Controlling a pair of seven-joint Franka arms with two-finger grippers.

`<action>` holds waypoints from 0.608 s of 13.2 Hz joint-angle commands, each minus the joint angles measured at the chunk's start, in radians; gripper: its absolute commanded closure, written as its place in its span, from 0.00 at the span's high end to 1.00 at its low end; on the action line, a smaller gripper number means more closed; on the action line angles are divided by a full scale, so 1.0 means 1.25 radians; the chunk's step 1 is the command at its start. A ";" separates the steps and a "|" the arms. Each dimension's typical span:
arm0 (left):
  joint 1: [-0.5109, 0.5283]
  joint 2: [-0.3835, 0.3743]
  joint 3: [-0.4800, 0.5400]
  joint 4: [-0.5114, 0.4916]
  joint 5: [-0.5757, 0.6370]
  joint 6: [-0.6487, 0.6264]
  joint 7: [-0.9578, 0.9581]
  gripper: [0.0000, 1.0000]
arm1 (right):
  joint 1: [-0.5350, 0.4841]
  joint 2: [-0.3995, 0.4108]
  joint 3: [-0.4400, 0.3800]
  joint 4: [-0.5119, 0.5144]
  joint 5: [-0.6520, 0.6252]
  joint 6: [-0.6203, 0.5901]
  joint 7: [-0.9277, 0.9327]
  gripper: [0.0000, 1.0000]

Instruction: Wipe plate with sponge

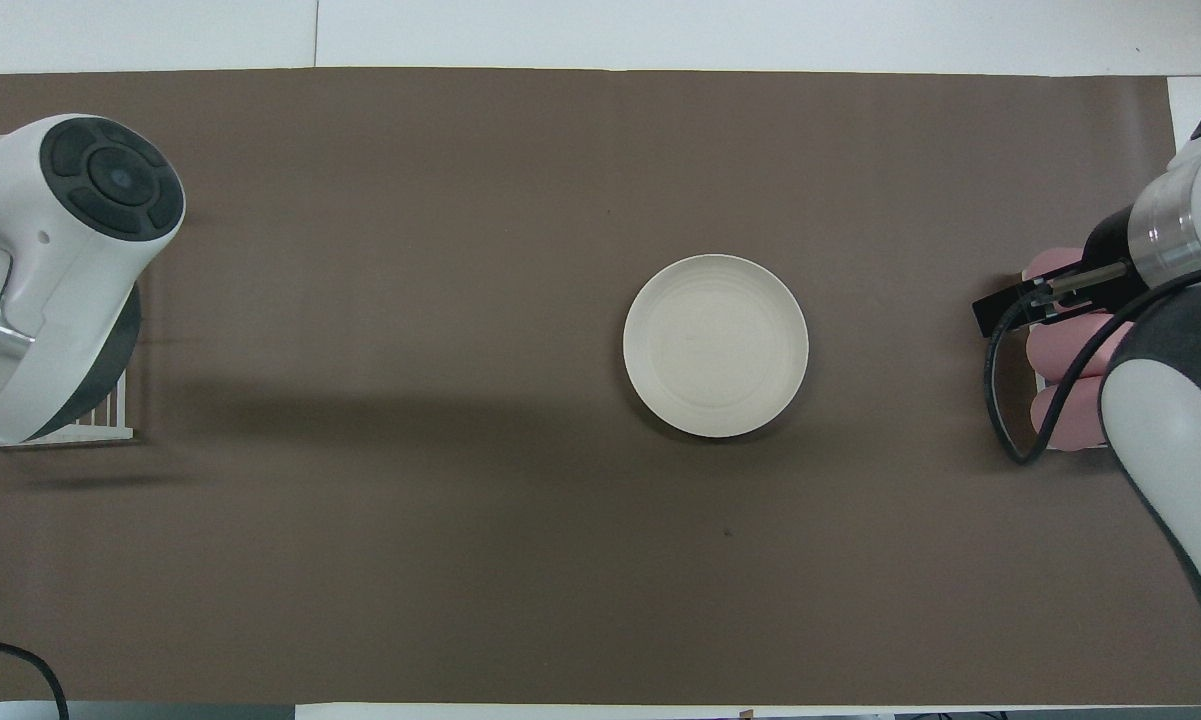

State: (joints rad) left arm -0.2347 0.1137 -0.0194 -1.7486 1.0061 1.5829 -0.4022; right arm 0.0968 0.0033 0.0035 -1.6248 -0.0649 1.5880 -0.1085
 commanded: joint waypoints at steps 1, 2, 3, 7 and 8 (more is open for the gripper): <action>0.033 0.015 0.004 -0.027 0.065 0.080 -0.005 0.00 | 0.038 -0.009 -0.089 -0.012 0.025 -0.037 0.041 1.00; 0.043 0.021 0.005 -0.039 0.077 0.097 -0.007 0.00 | 0.051 -0.011 -0.102 -0.013 0.037 -0.038 0.079 1.00; 0.048 0.033 0.003 -0.050 0.080 0.099 -0.022 0.00 | 0.058 -0.017 -0.103 -0.014 0.037 -0.042 0.111 1.00; 0.041 0.093 0.002 -0.054 0.080 0.097 -0.128 0.00 | 0.066 -0.022 -0.103 -0.030 0.041 -0.037 0.204 1.00; 0.039 0.091 0.001 -0.063 0.079 0.097 -0.136 0.00 | 0.069 -0.026 -0.103 -0.030 0.041 -0.047 0.206 1.00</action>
State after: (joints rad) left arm -0.1790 0.2254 -0.0194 -1.8133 1.0820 1.6945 -0.5300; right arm 0.1742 -0.0012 -0.1163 -1.6318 -0.0312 1.5321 0.1198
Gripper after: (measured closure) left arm 0.965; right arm 0.000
